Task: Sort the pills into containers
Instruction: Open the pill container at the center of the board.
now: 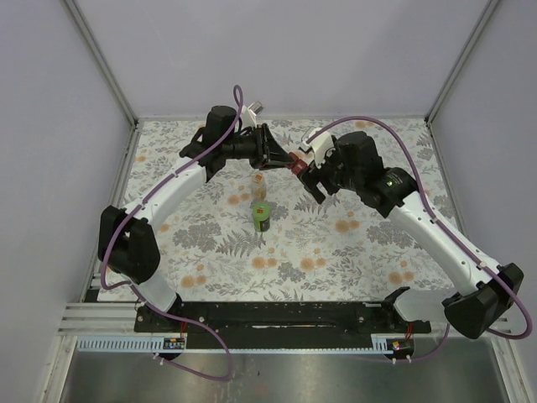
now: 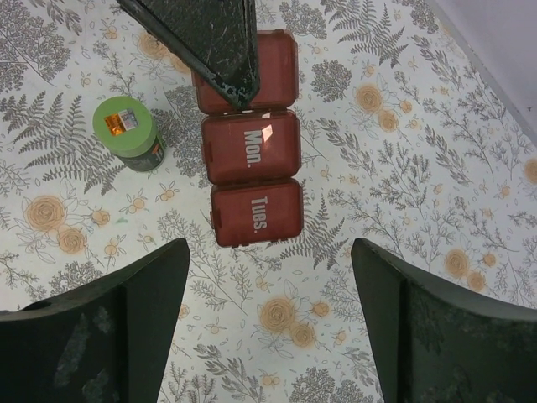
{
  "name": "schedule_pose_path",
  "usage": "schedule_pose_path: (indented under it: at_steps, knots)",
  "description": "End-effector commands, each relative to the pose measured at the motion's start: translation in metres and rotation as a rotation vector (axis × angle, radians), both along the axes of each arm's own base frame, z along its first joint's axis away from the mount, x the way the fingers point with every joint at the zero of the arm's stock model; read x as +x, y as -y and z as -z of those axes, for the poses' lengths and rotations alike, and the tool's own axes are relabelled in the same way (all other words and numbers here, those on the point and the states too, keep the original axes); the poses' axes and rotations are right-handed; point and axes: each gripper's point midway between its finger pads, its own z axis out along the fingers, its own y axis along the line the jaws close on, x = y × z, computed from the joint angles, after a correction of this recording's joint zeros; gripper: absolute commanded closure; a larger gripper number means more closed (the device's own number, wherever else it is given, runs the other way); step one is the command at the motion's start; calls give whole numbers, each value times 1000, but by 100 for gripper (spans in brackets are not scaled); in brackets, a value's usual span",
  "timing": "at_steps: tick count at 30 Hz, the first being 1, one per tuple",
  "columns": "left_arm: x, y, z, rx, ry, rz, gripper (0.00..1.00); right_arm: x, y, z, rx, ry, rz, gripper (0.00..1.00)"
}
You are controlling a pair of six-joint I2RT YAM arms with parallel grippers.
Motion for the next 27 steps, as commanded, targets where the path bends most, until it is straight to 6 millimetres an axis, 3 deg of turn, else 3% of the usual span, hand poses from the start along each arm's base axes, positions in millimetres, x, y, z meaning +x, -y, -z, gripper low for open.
schedule_pose_path:
  at_steps: [1, 15, 21, 27]
  knots:
    - [0, -1, -15, -36, 31, -10, 100, 11, -6, -18, 10, 67, 3, 14]
    - [-6, 2, -6, -35, 26, 7, 100, 13, -15, -10, 19, 38, -12, 31]
    - [-8, 5, -7, -40, 25, 16, 100, 14, -17, -5, 23, 21, -15, 28]
    - [-10, 7, -6, -38, 27, 22, 100, 13, -17, -3, 17, 13, -20, 34]
